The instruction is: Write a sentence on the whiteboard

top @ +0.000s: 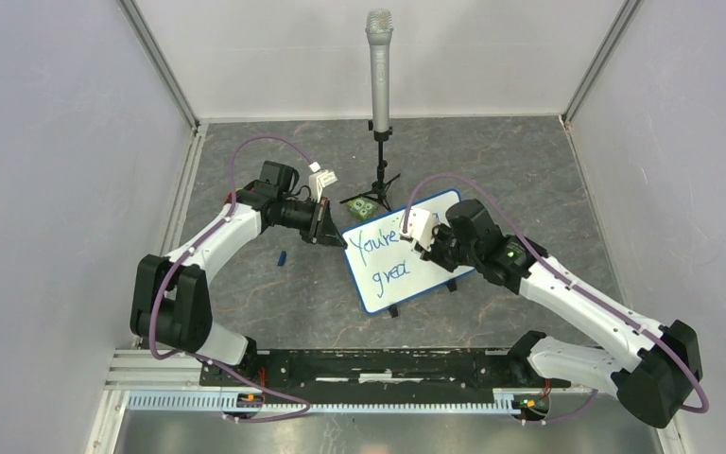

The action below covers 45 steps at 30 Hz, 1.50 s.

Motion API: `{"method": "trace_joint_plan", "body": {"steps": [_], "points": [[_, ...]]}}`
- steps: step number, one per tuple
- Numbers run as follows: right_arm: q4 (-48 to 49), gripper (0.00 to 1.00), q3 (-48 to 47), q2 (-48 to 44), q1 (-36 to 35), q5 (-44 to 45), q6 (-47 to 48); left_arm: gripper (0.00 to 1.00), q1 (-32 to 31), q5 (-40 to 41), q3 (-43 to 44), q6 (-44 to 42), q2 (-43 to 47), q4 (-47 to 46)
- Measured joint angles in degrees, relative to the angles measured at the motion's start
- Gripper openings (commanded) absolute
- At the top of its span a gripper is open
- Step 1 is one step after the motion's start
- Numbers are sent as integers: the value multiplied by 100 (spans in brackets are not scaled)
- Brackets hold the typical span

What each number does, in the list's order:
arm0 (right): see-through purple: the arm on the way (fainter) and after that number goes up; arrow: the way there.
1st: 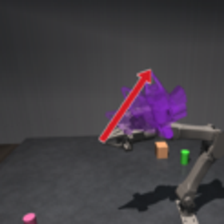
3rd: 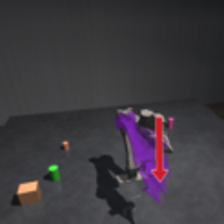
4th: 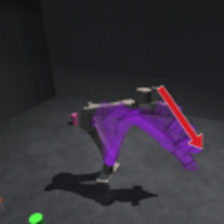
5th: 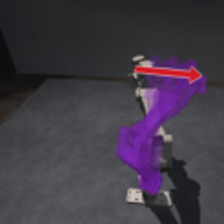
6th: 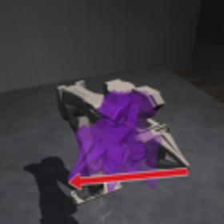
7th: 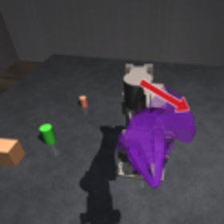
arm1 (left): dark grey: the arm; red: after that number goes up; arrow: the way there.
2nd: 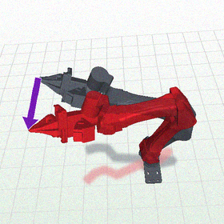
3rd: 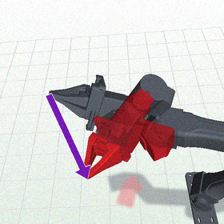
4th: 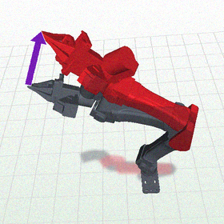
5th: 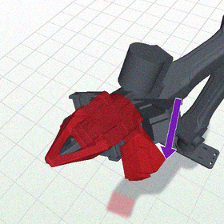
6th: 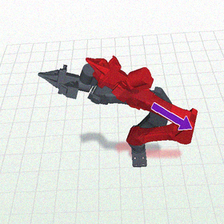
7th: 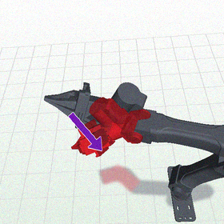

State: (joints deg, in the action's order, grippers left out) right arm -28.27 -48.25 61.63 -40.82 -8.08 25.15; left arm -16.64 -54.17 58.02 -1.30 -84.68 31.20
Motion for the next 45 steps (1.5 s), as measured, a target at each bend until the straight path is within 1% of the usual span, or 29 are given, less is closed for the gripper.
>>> {"method": "trace_joint_plan", "body": {"steps": [19, 25, 29, 34, 45], "points": [[-136, 0, 538, -175, 0, -365, -9, 3, 0, 2, 0, 0, 0, 0], [-289, 0, 518, -195, 0, -227, 68, 3, 0, 2, 0, 0, 0, 0], [-363, 0, 332, -166, 0, -168, 87, 2, 0, 0, 0, 0, 0, 0], [-319, 0, 79, -28, 0, -225, 83, 2, 0, 0, 0, 0, 0, 0], [-175, 0, 70, 127, -76, -396, 0, 2, 0, 0, 0, 0, 0, 0]]}}
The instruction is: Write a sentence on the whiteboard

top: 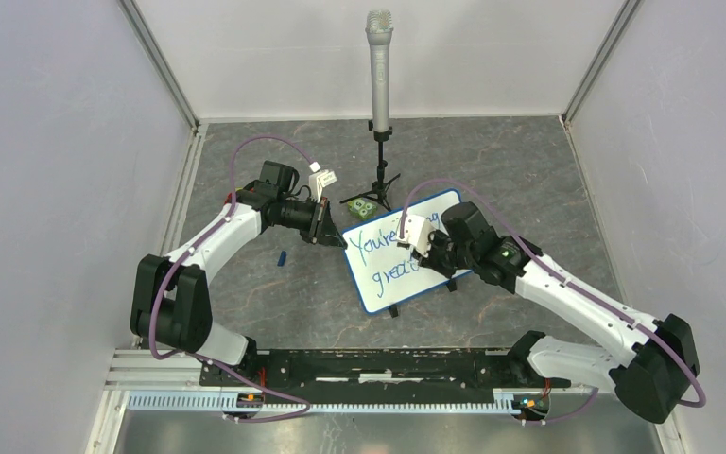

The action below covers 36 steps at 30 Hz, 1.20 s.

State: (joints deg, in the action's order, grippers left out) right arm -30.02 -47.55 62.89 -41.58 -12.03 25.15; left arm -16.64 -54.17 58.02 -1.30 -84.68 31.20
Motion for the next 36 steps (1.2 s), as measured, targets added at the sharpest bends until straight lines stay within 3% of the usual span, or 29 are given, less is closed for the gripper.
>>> {"method": "trace_joint_plan", "body": {"steps": [36], "points": [[-129, 0, 203, -304, 203, 315, 87, 3, 0, 2, 0, 0, 0, 0]]}}
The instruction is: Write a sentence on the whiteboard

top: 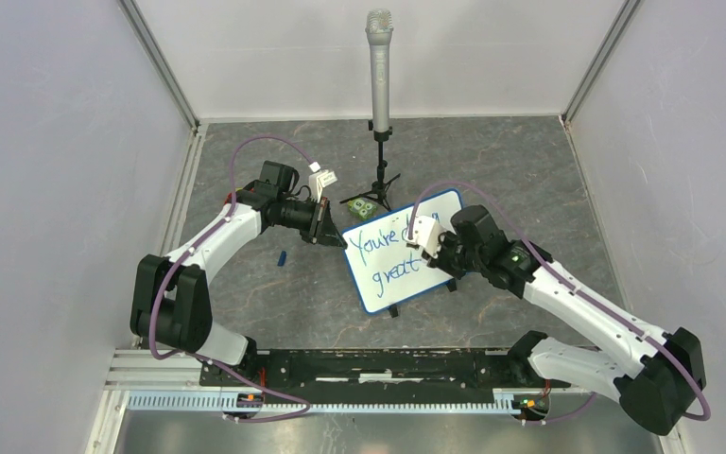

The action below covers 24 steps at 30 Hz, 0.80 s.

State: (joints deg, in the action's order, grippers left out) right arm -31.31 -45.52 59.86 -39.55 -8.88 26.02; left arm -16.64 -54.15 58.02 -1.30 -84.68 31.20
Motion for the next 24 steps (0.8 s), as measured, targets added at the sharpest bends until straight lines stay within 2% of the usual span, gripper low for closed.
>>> {"method": "trace_joint_plan", "body": {"steps": [9, 24], "points": [[-260, 0, -4, -243, 20, -11, 28, 2, 0, -2, 0, 0, 0, 0], [-136, 0, 55, 61, 20, 61, 37, 3, -20, 28, -4, 0, 57, 7]]}}
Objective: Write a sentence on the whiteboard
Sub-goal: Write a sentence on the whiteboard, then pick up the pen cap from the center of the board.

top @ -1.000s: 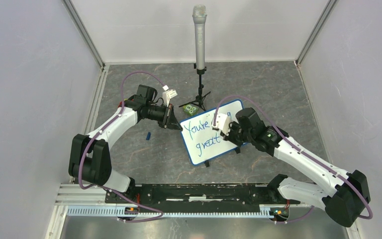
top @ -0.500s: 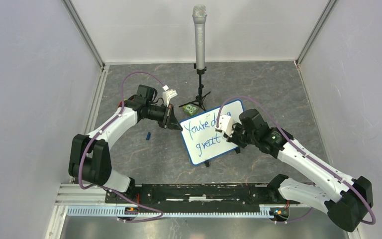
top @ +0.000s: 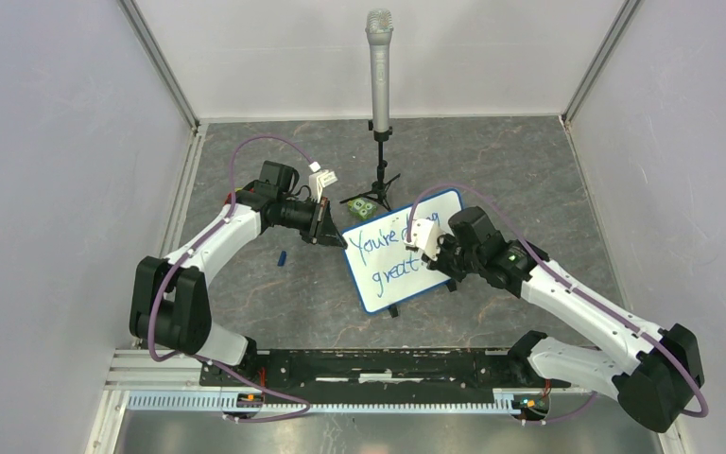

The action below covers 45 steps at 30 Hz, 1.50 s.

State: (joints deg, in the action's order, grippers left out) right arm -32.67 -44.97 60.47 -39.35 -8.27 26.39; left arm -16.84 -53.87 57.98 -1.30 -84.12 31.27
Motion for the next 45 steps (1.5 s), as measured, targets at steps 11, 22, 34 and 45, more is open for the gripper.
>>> {"method": "trace_joint_plan", "body": {"steps": [11, 22, 34, 45], "points": [[-94, 0, -20, 2, -2, -101, 7, 3, -4, 22, 0, 0, 2, 2], [-437, 0, -734, -136, -2, -717, -52, 31, -103, 127, 44, -2, 2, 44], [-219, 0, -844, -264, 188, -970, -562, 64, 695, 710, 262, -66, 778, 647], [-111, 0, -951, -247, 509, -1040, -752, 61, 1572, 3167, -446, -1565, 1346, 1290]]}}
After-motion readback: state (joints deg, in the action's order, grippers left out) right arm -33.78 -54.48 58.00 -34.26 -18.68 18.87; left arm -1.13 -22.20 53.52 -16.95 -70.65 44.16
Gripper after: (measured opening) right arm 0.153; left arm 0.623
